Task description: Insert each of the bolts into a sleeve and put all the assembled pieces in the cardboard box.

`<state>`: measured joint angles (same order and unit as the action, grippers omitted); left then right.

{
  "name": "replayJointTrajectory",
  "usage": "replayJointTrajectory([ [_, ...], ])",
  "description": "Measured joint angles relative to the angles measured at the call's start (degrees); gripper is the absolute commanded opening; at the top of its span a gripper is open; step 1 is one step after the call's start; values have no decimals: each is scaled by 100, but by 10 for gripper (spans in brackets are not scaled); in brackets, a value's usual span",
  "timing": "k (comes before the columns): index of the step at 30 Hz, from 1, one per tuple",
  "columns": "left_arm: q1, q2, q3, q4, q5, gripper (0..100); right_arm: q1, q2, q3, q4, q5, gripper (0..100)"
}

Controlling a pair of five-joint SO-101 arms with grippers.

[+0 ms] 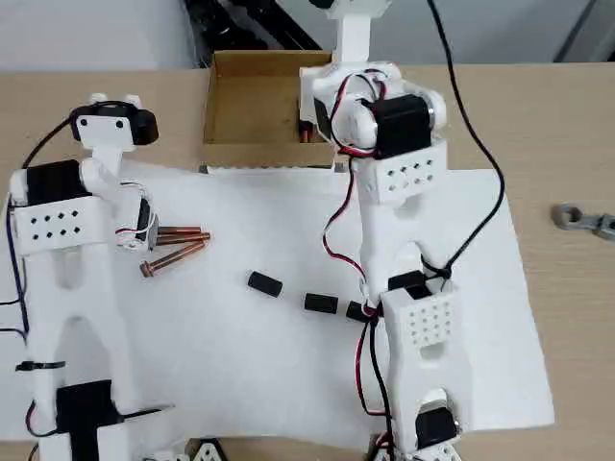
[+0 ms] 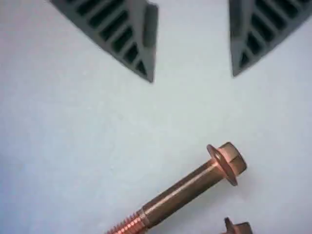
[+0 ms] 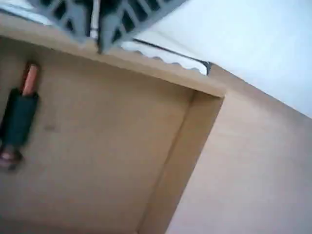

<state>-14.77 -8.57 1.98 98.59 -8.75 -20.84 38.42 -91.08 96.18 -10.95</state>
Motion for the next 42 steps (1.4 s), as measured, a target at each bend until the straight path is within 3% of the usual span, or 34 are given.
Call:
replayJointTrajectory([
  [10,0,0,0,0,-149,96,18,-1160,527,53,431,4],
  [22,0,0,0,0,-404,97,-79,-4308,4993,53,448,4],
  [35,0,26,0,9,-1275,98,-167,-7033,8633,35,448,4],
  [42,-9,589,0,9,-1486,98,-176,-8035,10180,-492,448,4],
])
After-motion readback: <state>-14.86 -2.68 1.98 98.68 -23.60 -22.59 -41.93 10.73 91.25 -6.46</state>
